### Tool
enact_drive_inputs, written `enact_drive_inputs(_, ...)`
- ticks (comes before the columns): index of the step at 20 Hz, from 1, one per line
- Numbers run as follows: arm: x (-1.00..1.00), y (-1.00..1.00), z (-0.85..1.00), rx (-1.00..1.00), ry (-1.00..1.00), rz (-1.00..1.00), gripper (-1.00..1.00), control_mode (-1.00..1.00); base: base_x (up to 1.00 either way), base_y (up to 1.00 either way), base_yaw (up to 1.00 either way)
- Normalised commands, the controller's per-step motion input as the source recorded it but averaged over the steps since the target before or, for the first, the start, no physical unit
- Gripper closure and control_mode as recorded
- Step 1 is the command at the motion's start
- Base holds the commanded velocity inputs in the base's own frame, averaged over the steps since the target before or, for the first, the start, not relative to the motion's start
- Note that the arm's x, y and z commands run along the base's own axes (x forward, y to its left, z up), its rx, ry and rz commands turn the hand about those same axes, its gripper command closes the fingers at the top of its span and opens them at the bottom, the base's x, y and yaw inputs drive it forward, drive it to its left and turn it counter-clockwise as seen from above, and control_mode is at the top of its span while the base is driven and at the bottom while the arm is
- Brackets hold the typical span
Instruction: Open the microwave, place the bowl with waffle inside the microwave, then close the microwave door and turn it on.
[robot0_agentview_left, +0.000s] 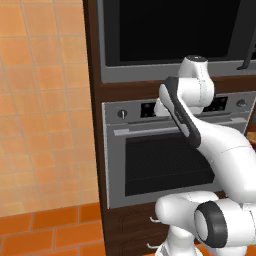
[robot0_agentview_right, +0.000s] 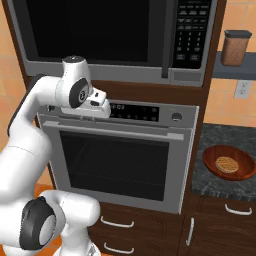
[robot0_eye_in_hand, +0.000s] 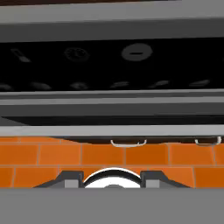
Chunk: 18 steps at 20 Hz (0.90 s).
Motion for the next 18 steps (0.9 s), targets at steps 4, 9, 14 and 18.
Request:
enact_drive_inputs(4, -0.42, -0.41, 0.22, 0.0, -0.28, 0.0, -1.0, -1.0, 0.0, 0.0, 0.0)
enact_drive_inputs(9, -0.8, -0.9, 0.66, 0.0, -0.75, 0.0, -1.0, -1.0, 0.0, 0.0, 0.0)
enact_drive_inputs(14, -0.81, -0.83, 0.13, 0.0, -0.35, -0.03, -1.0, -1.0, 0.0, 0.0, 0.0)
enact_drive_inputs(18, -0.04, -0.7, 0.18, 0.01, 0.0, 0.0, -1.0, -1.0, 0.0, 0.0, 0.0)
